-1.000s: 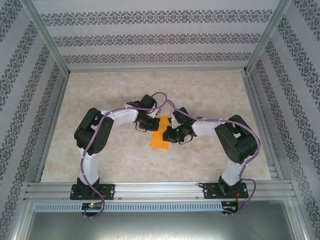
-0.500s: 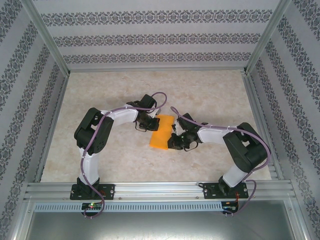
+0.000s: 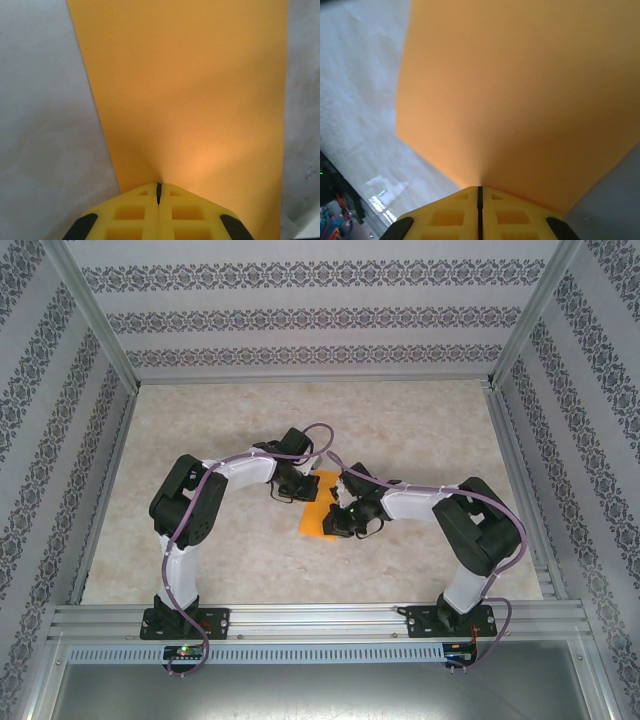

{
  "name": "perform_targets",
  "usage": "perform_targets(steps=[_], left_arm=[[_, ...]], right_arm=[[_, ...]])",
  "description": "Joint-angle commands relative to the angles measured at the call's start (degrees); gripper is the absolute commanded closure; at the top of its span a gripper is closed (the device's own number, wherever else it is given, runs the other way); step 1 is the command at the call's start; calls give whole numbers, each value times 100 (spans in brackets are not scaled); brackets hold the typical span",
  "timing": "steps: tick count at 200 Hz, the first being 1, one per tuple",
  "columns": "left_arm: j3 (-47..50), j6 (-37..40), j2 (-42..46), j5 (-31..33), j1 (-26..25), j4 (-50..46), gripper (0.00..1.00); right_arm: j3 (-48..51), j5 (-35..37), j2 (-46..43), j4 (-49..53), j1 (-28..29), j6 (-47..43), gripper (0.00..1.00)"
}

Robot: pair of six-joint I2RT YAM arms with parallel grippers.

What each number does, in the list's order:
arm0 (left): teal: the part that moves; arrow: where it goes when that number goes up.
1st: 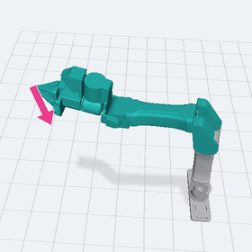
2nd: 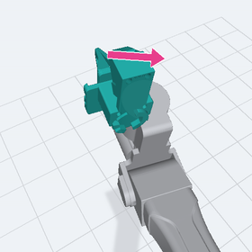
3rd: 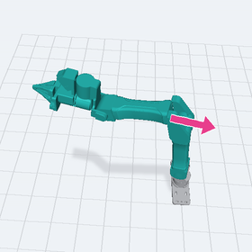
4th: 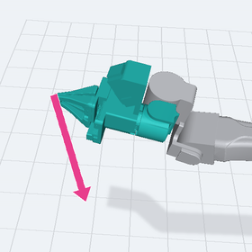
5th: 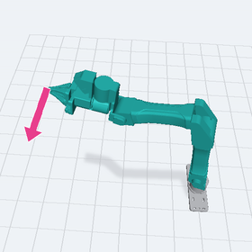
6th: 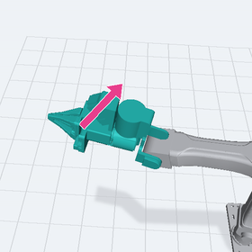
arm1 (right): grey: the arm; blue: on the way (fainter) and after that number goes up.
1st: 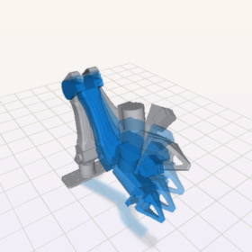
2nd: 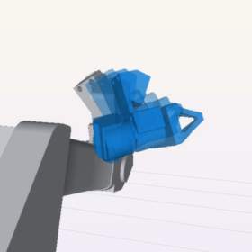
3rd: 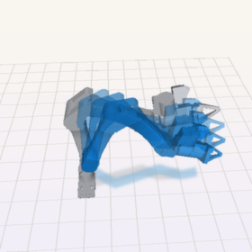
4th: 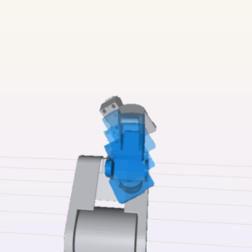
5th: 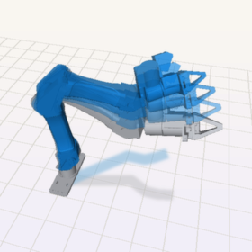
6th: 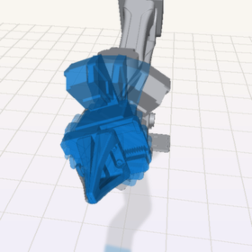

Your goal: Fold a paper plane with a square sheet of paper (pick it up from the middle)

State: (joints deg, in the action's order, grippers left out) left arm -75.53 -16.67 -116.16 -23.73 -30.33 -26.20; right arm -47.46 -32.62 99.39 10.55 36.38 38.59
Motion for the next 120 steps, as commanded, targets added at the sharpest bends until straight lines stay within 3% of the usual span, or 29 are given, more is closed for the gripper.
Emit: perform_targets(steps=[1,90,120], left_arm=[[405,172,-773,1098,158,-532,100],[399,177,-792,1039,167,-527,100],[405,122,-705,934,167,-518,100]], right_arm=[[158,76,7,282,45,-174,91],[1203,130,-882,544,-354,-204,91],[1109,-219,-1322,-66,-637,227,90]])
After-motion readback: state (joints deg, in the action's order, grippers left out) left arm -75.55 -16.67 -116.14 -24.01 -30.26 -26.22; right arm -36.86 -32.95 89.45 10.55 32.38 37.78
